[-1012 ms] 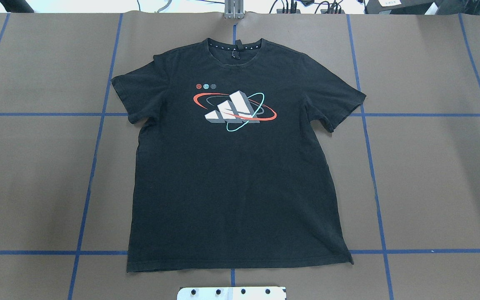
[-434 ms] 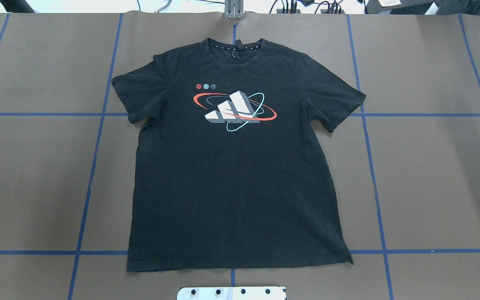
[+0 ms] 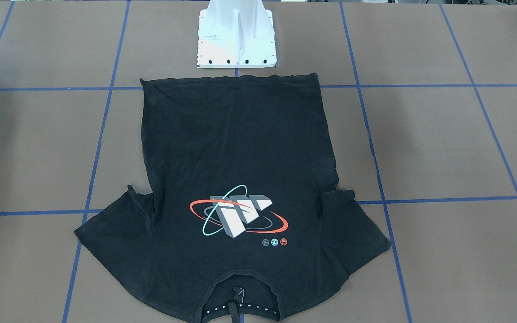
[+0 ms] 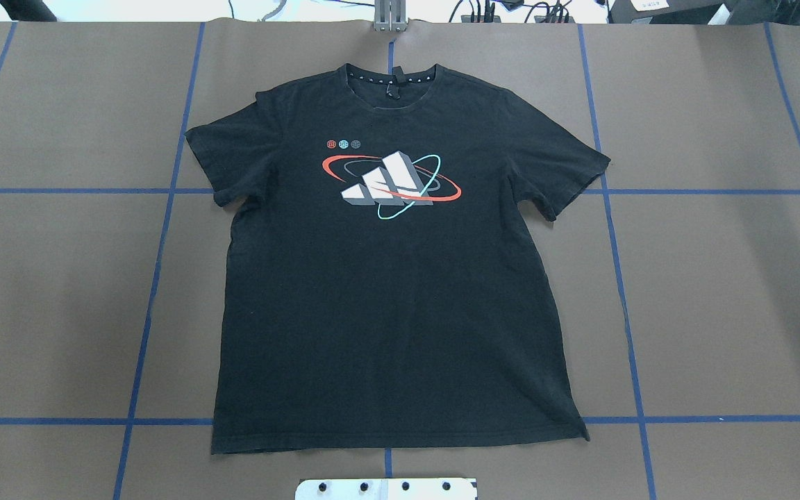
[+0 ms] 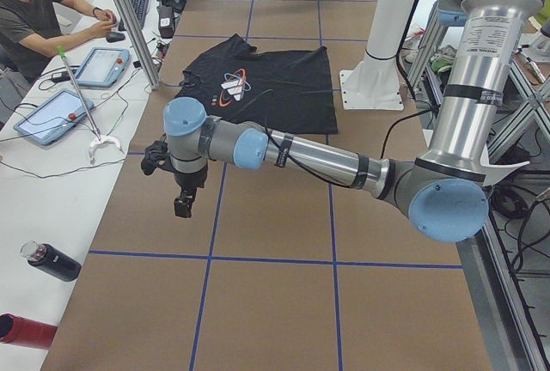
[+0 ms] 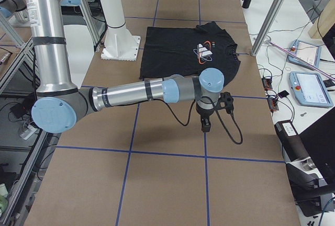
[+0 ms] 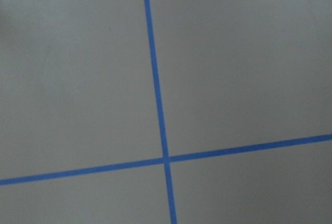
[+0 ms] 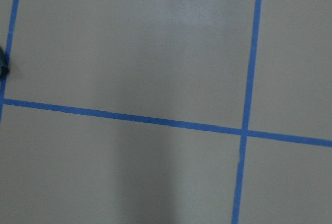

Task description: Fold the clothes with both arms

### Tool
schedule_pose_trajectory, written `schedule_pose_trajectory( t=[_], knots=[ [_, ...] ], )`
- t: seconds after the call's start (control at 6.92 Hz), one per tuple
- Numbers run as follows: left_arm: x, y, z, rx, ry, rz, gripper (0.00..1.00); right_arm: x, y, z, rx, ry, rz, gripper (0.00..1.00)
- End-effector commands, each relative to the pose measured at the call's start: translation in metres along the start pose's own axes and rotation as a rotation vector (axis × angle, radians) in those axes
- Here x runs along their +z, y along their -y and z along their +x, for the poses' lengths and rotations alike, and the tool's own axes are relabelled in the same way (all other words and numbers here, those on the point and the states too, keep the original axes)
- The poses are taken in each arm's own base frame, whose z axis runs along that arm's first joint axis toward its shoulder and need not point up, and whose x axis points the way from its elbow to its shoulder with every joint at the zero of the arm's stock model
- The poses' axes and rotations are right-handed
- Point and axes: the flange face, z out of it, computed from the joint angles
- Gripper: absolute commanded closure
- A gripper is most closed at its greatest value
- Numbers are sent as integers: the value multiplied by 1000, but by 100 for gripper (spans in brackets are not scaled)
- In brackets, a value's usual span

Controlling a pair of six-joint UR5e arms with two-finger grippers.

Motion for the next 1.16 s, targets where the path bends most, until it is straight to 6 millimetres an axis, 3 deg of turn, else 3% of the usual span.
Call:
schedule_pose_trajectory(
  t=[0.0,0.14,0.29,0.43,0.58,0.72,1.01],
  knots=[
    [3,24,49,73,-68,65,0,3,70,-101,-8,29,23,0],
    [11,29,71,32,-122,105,0,31,83,-123,-67,48,31,0],
    [18,33,93,59,-149,160,0,48,90,-122,-77,77,95,0],
    [20,42,97,57,-159,180,0,75,100,-119,-60,92,114,0],
    [35,46,116,79,-174,156,0,89,123,-122,-66,104,131,0],
    [36,50,132,92,-186,156,0,100,132,-144,-70,116,120,0],
    [36,45,132,71,-227,236,0,131,131,-197,-142,132,93,0]
  ],
)
